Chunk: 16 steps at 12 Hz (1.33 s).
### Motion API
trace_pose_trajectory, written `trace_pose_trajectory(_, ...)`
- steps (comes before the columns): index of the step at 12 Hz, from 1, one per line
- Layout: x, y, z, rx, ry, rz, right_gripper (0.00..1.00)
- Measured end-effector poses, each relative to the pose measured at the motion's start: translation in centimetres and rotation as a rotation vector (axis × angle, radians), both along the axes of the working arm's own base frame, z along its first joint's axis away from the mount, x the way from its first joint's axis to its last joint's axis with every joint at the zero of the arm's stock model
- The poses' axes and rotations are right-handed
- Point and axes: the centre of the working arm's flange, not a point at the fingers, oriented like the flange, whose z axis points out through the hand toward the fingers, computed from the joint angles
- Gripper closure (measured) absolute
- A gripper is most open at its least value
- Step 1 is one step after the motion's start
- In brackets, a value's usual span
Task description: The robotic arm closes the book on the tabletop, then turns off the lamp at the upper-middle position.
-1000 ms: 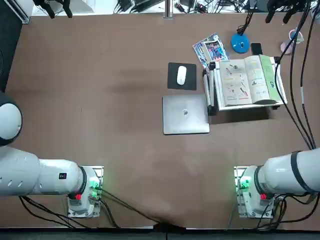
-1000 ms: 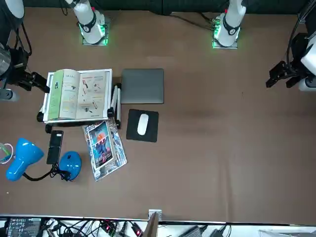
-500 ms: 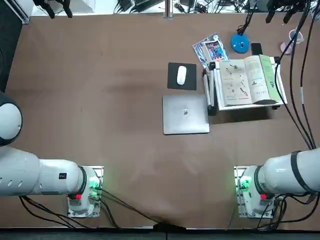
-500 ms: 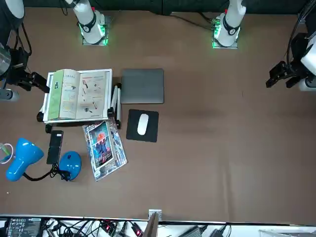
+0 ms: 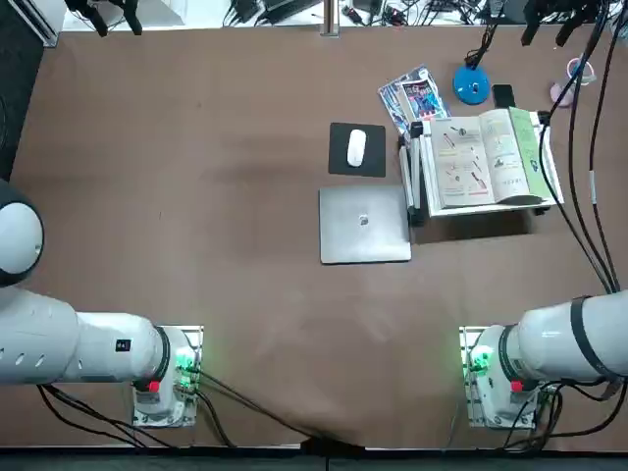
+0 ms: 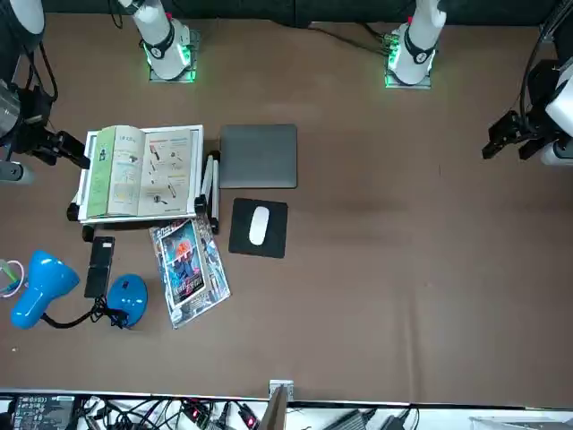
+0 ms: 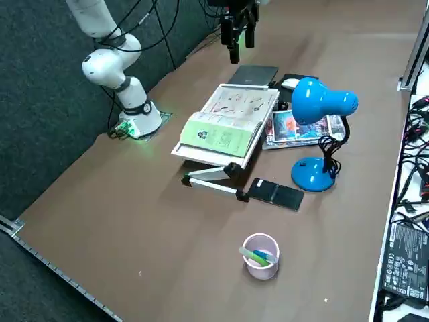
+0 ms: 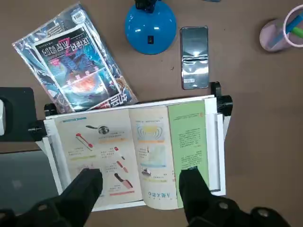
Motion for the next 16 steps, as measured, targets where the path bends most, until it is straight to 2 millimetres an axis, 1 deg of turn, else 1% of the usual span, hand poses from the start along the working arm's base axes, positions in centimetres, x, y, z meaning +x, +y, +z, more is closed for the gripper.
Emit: trace_pose_trajectory(16, 0.01, -0.01, -0.03, 0.0, 0.001, 0.0, 0.0)
